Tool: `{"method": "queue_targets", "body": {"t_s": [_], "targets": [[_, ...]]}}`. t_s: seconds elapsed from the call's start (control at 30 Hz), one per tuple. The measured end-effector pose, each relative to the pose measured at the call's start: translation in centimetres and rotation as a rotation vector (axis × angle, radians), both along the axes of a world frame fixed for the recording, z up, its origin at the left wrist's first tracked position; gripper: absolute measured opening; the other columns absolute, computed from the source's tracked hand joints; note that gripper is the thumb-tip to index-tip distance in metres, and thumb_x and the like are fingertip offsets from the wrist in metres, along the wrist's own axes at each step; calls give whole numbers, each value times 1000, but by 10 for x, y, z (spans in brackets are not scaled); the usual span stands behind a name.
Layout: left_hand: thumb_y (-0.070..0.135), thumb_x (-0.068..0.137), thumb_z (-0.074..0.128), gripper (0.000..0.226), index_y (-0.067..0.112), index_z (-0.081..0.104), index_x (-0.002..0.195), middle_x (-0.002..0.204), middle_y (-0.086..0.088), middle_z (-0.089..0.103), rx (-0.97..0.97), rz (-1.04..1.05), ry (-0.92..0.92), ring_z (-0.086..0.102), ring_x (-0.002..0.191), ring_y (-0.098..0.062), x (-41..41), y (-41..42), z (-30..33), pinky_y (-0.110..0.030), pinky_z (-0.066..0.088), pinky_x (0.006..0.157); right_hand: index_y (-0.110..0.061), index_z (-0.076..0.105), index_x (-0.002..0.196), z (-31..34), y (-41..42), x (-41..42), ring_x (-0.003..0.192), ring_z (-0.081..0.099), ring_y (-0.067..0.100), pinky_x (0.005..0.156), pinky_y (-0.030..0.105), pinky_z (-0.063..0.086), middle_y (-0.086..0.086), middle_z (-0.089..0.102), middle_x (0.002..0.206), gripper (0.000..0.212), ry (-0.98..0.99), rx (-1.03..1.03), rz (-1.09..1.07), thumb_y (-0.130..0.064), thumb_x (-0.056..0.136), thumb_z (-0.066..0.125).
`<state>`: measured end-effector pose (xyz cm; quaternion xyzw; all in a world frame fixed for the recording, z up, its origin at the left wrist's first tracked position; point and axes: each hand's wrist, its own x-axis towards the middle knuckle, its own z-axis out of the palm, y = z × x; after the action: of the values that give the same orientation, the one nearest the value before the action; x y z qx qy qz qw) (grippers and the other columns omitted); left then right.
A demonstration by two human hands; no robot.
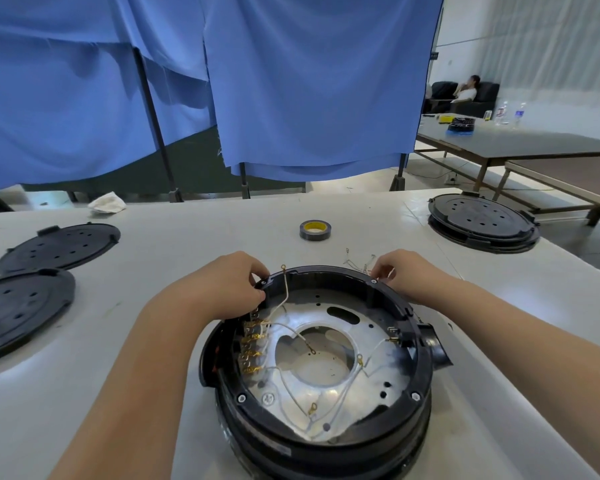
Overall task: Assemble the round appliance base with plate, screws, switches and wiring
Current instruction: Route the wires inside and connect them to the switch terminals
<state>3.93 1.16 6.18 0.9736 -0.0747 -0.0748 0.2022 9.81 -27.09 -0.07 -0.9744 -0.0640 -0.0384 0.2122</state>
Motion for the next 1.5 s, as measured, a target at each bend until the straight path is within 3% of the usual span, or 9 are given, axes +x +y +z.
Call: {"method": "queue_targets", "body": {"t_s": [0.17, 0.47, 0.57, 0.73, 0.9, 1.03, 1.2, 1.37, 1.5], "targets": [[18, 93, 57, 32, 25, 64, 124, 102, 4, 60, 15, 5, -23, 55, 94, -16, 1, 0, -2, -22, 38, 76, -17, 64, 108, 7, -4, -7, 100, 56, 20, 84, 30, 46, 1, 60, 112, 24, 2, -272, -34, -6, 91, 52], [19, 91, 58, 30, 27, 66, 119, 103, 1, 62, -14, 18, -32, 58, 92, -18, 2, -2, -4, -23, 40, 75, -18, 60, 105, 9, -1, -12, 89, 53, 22, 72, 29, 42, 3, 54, 108, 22, 14, -486, 53, -6, 91, 49], [19, 91, 58, 30, 26, 65, 120, 104, 1, 62, -20, 14, -24, 58, 92, -17, 3, -1, -4, -24, 40, 74, -18, 60, 94, 8, -4, -9, 86, 53, 22, 74, 31, 45, 1, 52, 100, 8, 7, -347, 56, -13, 91, 55], [20, 91, 58, 29, 26, 65, 119, 102, 3, 62, -35, 10, -16, 57, 90, -15, 4, 0, -4, -21, 39, 65, -21, 65, 77, 12, -7, -8, 74, 58, 13, 66, 25, 43, -8, 62, 78, 13, -30, 62, -2, -12, 86, 65], [20, 91, 59, 28, 26, 65, 118, 101, 3, 63, -52, 10, -5, 58, 86, -11, 4, 1, -4, -18, 40, 62, -17, 70, 79, 28, -4, -10, 70, 59, 12, 64, 24, 53, 2, 69, 76, 6, 58, 437, -18, -15, 85, 70], [20, 91, 59, 27, 27, 65, 116, 104, 2, 64, -62, 18, 2, 59, 88, -13, 5, 1, -4, -23, 43, 69, -13, 73, 86, 41, -6, -14, 87, 63, 15, 74, 23, 54, 4, 70, 91, 11, 144, 649, -57, -24, 83, 72], [19, 89, 60, 25, 29, 65, 111, 106, 0, 65, -80, 31, 7, 61, 89, -15, 5, 2, -4, -25, 46, 68, -17, 74, 84, 55, -1, -25, 94, 58, 17, 75, 26, 48, -1, 69, 102, 17, 141, 639, -87, -34, 80, 74], [19, 89, 59, 26, 30, 65, 111, 108, -2, 64, -88, 49, 12, 61, 91, -18, 4, 1, -4, -28, 50, 72, -25, 73, 71, 72, 11, -41, 72, 53, 5, 63, 22, 38, -4, 71, 87, 17, 37, 612, -90, -40, 77, 74], [18, 89, 59, 28, 29, 64, 113, 107, -2, 64, -90, 59, 18, 61, 90, -17, 4, 0, -3, -27, 50, 69, -24, 73, 73, 86, 25, -53, 73, 55, 9, 62, 20, 41, 2, 70, 84, 19, -48, 619, -50, -41, 80, 72]]}}
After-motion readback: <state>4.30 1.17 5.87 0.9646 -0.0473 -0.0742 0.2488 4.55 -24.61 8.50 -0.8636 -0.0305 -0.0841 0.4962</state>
